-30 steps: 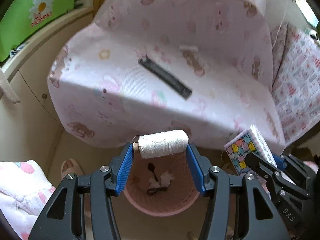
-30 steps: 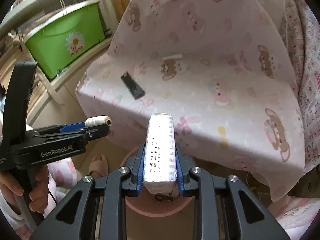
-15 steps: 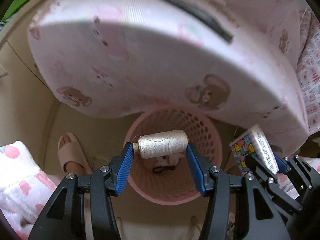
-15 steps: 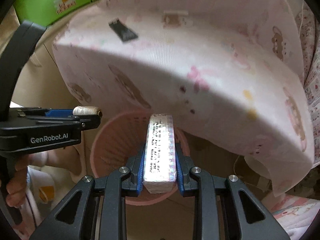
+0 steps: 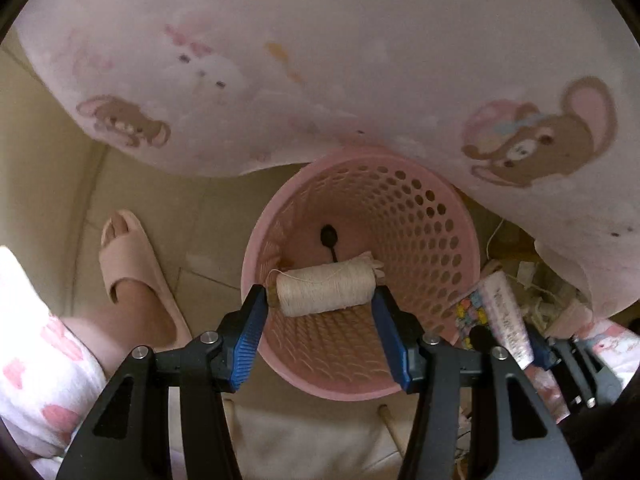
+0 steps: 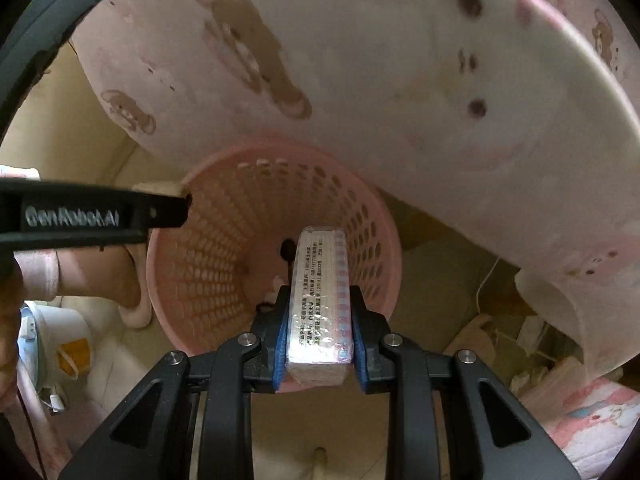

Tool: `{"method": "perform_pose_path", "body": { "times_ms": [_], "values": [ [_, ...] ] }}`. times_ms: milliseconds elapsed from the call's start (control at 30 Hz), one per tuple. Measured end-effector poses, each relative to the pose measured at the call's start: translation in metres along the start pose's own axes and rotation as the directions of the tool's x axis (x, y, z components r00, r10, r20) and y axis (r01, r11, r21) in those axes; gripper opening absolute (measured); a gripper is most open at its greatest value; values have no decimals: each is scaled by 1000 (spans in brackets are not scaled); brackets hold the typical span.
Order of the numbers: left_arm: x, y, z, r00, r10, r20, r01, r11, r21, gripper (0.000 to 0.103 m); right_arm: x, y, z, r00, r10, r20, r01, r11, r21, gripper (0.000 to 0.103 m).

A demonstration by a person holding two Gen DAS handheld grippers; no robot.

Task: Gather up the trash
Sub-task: 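Open both tools to drop spool and box into the wastebasket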

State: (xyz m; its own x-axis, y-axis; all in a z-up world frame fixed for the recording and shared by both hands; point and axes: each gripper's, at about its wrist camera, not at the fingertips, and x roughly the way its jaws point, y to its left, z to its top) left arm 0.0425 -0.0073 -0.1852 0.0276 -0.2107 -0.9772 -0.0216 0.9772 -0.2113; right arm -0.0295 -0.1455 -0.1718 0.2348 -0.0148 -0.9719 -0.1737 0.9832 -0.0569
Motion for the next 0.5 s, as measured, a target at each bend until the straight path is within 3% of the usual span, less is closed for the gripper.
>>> {"method": "perform_pose_path", "body": {
  "times_ms": [400,500],
  "values": [
    [20,-2,-2,998,22,-54,-21,1000,17,53,10,-2,-3,1000,4,-27,-4,1000,26,28],
    [18,-2,-2,999,36,-40,-35,999,19,61,11,0,-2,1000,-3,-27,3,1000,19,28]
  ]
}}
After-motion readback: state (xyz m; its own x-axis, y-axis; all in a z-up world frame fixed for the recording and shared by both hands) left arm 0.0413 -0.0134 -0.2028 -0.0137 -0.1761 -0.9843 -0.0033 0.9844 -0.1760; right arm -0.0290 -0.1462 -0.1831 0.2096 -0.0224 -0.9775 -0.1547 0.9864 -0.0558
